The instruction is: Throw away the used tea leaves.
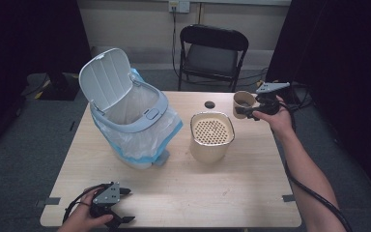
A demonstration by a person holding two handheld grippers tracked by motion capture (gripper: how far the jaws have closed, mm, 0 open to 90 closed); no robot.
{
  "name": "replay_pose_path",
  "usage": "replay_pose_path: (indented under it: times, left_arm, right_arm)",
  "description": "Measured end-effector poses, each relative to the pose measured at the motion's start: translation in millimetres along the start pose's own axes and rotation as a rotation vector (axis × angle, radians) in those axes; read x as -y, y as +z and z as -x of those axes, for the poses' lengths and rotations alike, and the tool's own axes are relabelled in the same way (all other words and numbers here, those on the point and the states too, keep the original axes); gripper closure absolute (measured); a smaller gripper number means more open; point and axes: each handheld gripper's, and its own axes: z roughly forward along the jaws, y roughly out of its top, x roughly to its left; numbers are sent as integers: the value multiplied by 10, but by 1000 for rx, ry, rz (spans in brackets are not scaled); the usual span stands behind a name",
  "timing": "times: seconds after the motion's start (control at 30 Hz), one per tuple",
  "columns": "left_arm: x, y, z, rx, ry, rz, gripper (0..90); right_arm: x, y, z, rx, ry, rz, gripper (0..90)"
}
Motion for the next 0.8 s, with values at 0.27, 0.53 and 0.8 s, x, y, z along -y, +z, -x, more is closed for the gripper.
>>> replay_pose_path:
  times: [0.27,0.53,0.8]
  left_arm:
    - [-2,-3,1,2,1,-5,98]
    - [-1,4,6,2,0,0,95]
    - [-2,6,8,1,0,1,92]
  right_arm:
    - [-75,46,-30,15,-30,19,286]
    - [-121,109,-95,34,-79,10,287]
    - [-165,150,-132,49,-117,3,288]
